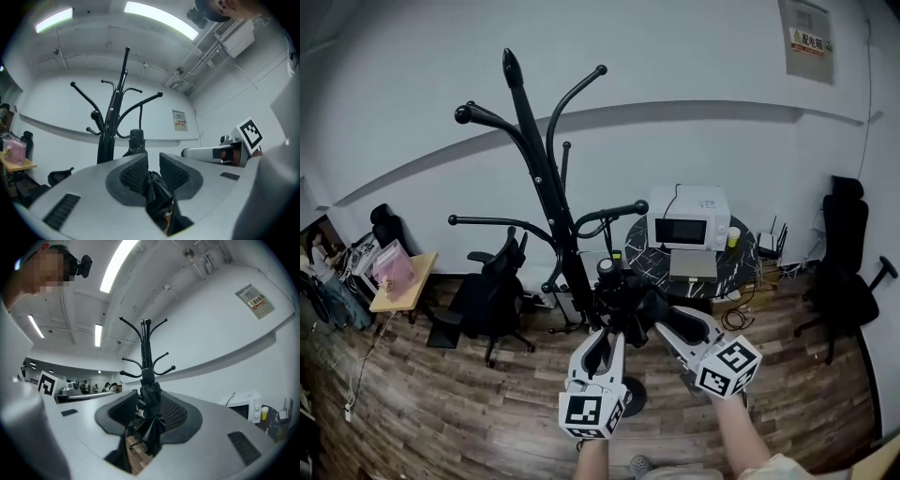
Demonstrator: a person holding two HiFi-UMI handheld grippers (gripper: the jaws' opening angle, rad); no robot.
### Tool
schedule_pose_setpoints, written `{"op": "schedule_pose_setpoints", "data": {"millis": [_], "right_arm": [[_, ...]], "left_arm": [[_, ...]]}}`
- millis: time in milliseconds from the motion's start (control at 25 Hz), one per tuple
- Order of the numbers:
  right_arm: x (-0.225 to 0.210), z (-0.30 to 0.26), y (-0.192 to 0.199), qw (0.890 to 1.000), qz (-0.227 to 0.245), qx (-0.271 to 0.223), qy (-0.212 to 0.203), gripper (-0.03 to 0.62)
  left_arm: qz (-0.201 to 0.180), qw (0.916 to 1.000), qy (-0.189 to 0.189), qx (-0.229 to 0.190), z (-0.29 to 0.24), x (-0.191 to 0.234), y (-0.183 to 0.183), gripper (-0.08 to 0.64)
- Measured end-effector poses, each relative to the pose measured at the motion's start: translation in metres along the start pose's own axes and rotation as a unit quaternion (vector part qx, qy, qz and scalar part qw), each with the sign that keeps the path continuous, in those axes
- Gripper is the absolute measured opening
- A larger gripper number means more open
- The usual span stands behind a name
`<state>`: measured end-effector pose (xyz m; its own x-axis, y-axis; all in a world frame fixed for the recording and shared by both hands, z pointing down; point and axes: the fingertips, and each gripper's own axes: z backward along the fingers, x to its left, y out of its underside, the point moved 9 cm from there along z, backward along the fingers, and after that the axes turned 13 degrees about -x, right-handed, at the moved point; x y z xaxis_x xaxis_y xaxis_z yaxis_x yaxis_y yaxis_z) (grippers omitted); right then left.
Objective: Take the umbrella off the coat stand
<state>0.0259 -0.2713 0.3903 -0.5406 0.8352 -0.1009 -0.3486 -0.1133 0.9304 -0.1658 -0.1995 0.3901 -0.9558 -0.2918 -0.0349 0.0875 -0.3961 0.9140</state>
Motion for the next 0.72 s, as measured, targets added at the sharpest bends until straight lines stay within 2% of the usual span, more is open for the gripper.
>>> {"op": "schedule_pose_setpoints", "data": {"millis": [160, 360, 720], "right_arm": [[-0.005, -0.033, -0.018, 0.999, 0.028, -0.011, -0.022, 0.167], [-0.017, -0.068, -0.046, 0.997, 0.026, -0.017, -0.068, 0.161], [-0.027, -0.125, -0.081, 0.989, 0.043, -0.019, -0.140, 0.155]], "left_arm": [[-0.013, 0.9997, 0.018, -0.013, -0.028, 0.014, -0.024, 0.097], [-0.031, 0.9982, 0.035, -0.036, -0.064, 0.021, -0.054, 0.097], [-0.079, 0.9959, 0.037, -0.022, -0.111, 0.032, -0.078, 0.097]]}}
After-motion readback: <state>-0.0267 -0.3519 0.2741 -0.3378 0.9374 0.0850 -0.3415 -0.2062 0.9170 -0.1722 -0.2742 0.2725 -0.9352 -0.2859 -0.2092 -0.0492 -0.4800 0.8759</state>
